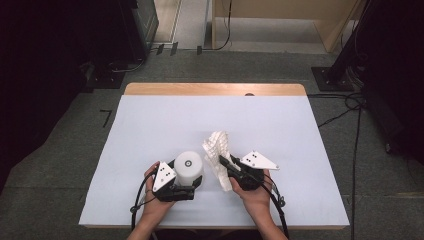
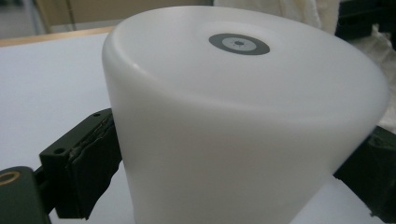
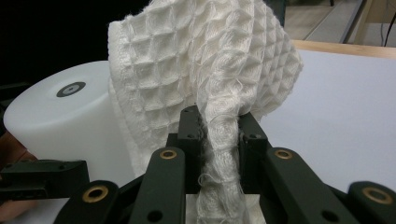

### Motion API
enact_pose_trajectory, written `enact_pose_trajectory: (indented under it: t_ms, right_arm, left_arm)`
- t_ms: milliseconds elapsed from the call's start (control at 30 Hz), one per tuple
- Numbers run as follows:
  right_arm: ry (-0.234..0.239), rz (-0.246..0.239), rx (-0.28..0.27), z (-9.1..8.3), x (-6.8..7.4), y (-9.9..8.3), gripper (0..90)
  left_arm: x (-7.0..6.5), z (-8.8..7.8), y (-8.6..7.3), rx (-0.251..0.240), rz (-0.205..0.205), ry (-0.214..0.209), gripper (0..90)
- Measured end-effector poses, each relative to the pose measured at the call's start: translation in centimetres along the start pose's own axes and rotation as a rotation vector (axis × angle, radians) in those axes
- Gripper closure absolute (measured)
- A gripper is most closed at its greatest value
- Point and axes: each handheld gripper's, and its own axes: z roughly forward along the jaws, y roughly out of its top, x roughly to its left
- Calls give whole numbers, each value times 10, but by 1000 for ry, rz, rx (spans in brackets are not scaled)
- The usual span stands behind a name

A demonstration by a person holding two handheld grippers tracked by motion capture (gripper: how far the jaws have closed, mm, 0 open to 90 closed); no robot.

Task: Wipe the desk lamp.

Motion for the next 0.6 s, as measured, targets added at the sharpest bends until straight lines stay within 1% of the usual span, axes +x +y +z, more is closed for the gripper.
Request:
enact_pose_trajectory:
  t_ms: [67, 100, 133, 167, 200, 233, 267, 300, 333, 433, 533, 600]
  right_arm:
    - [0, -4, 2, 1, -1, -1, 762]
    - [0, 1, 6, 1, 0, -1, 762]
    - [0, -4, 6, 2, 0, -2, 762]
    - [0, -5, 10, 2, 0, -2, 762]
    - [2, -6, 11, 3, 0, -3, 762]
    - [3, -3, 13, 3, 1, -3, 762]
    - [3, -5, 14, 3, 1, -3, 762]
    - [6, -8, 13, 3, 2, -3, 762]
    - [8, -7, 13, 3, 3, -3, 762]
    - [17, -4, 3, 1, 5, -1, 762]
    - [41, -15, -26, -4, 9, 6, 762]
    - [59, -29, -51, -9, 15, 11, 762]
  left_arm:
    - [-10, 1, -1, -4, 8, 72, 8]
    - [-16, 3, -2, 2, 5, 119, 9]
    - [-21, 5, -2, 12, 3, 160, 9]
    - [-25, 6, -2, 20, -3, 192, 10]
    - [-27, 7, -1, 29, -7, 217, 12]
    - [-28, 7, -2, 26, -9, 232, 24]
    - [-29, 6, -2, 19, -14, 251, 57]
    - [-28, 6, -2, 18, -13, 246, 81]
    - [-27, 6, -2, 15, -5, 231, 82]
    - [-19, 4, 0, 25, 8, 166, 83]
    - [-8, 1, 3, 11, -18, 46, 84]
    - [-4, -2, 7, 12, 8, -33, 84]
